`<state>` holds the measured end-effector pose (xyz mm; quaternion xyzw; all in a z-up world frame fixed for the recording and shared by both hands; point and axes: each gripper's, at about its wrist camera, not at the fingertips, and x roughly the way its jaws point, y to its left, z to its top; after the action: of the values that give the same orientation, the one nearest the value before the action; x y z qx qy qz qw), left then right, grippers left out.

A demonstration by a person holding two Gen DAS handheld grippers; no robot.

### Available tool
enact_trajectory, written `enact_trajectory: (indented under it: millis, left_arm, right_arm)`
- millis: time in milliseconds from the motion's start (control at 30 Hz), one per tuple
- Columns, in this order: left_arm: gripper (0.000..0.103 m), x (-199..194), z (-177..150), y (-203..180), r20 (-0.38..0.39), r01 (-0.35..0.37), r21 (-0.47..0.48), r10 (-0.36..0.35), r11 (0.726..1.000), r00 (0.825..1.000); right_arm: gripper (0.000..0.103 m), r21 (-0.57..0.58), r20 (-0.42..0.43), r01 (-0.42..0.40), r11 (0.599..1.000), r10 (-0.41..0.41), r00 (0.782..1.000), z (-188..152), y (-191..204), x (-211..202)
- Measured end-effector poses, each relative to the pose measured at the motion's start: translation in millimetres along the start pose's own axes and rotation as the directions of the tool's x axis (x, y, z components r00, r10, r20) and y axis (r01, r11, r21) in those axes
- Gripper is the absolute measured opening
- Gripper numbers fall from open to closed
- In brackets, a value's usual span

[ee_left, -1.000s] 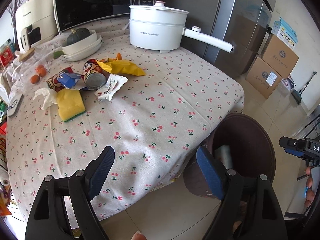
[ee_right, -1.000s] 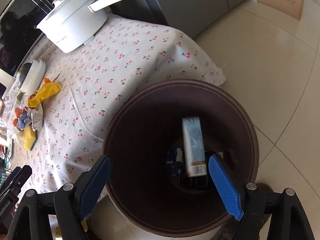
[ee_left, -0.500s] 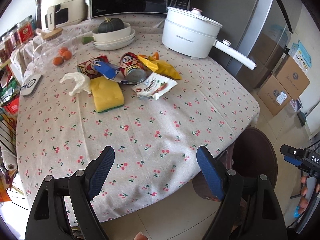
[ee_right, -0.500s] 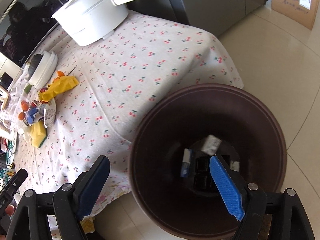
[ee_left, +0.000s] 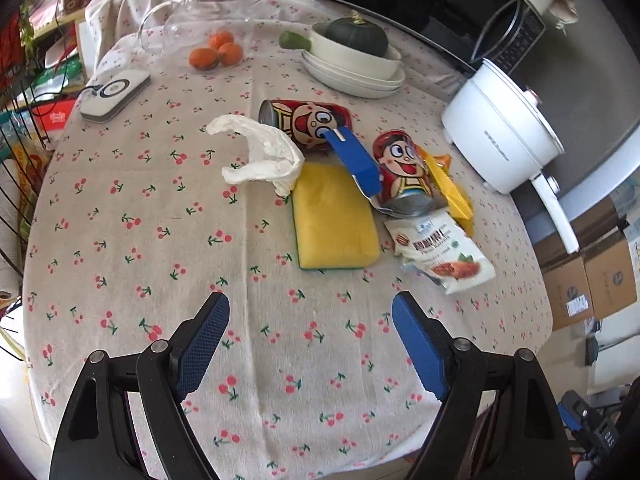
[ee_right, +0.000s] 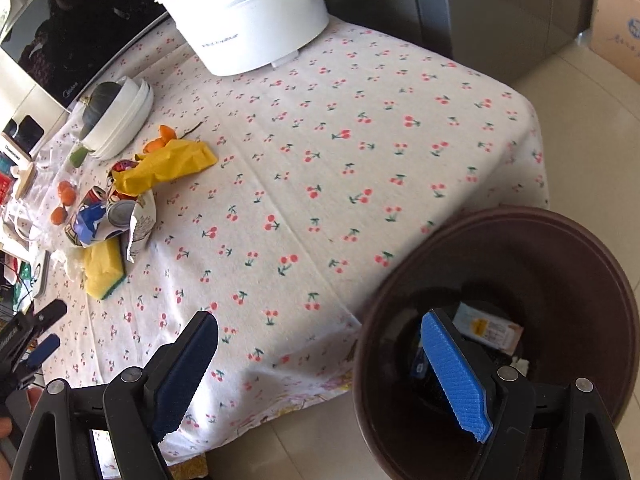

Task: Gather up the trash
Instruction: 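Return to the table and grasp the yellow sponge with the left tool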

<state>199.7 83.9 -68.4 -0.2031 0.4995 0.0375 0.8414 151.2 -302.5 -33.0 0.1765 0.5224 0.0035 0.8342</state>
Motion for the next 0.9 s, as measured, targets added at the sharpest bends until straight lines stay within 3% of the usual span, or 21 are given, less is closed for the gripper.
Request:
enact_trajectory:
  millis: [133,400,500,633,900]
  left_arm:
    - [0.084,25,16,-7,0.002,0.000,-0.013,0.000,1.000,1.000]
    - [0.083,65,28,-35,0.019,-0.084,0.089,0.082,0.993,0.996]
    - [0.069,77,25,-33,-0.011,-0.100,0.088,0.102,0.991,0.995]
    - [0.061,71,22,-36,-0.021,-0.095,0.131,0.099,0.987,0.995]
    - [0.059,23,8,-20,-0.024,-0.059,0.167,0.064,0.984,0.998]
  right_arm:
    - [0.087,-0.016,-0.013,0.019,1.000,-0.020,1.000,8,9,14]
    - [0.087,-0.016,-0.048,0.065,0.998,-0.066,0.997,15,12,40]
    - [0.087,-0.017,-0.059,0.065,0.998,-0.066,0.996,13,13,44]
    - [0.087,-0.033,-0.057,0.065,0.997,-0.066,0.996,12,17,43]
    - [0.087,-0.049,-0.030,0.066,0.997,-0.067,0.997,11,30,38]
